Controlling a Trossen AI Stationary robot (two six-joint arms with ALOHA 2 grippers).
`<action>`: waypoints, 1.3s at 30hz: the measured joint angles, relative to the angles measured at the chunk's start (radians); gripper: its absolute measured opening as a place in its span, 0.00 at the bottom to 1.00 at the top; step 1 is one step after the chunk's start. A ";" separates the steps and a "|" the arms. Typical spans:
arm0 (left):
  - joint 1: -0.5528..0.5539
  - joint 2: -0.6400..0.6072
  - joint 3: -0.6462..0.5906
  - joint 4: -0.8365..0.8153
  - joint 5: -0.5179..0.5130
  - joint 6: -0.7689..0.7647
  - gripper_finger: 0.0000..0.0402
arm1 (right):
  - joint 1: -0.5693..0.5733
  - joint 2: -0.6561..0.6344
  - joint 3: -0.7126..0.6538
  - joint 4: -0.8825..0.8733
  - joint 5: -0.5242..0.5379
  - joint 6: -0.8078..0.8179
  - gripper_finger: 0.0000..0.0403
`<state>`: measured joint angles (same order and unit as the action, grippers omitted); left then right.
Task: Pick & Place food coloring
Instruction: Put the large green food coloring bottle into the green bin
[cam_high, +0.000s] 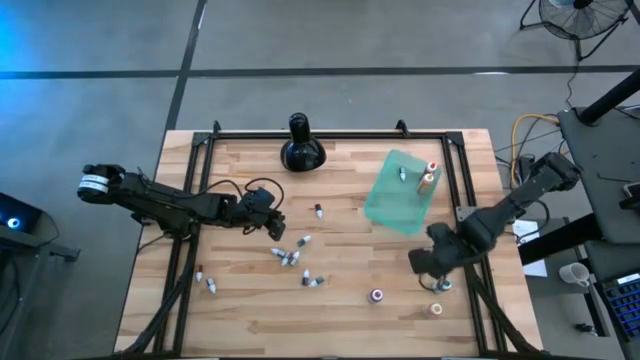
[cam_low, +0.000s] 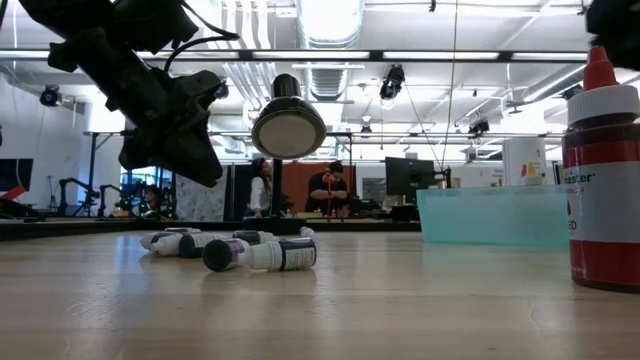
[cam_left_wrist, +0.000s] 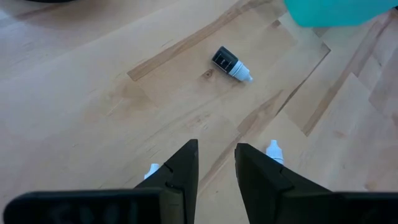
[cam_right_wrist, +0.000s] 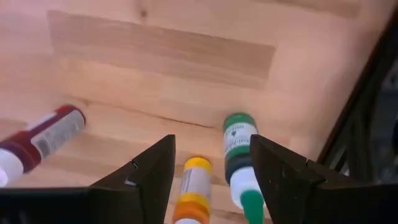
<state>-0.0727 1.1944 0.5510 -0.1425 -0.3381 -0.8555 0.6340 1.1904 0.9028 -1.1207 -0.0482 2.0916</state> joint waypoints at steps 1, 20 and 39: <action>0.000 0.000 0.000 0.000 0.000 0.000 0.20 | 0.030 0.000 0.000 -0.001 0.011 0.061 0.50; 0.000 0.000 0.000 0.000 0.001 0.020 0.20 | 0.121 0.003 -0.004 0.004 -0.140 0.182 0.50; 0.001 0.000 0.000 0.001 0.000 0.033 0.20 | 0.118 0.113 0.001 0.059 -0.162 0.115 0.50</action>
<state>-0.0719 1.1946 0.5510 -0.1419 -0.3378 -0.8220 0.7525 1.3029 0.9035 -1.0618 -0.2104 2.2063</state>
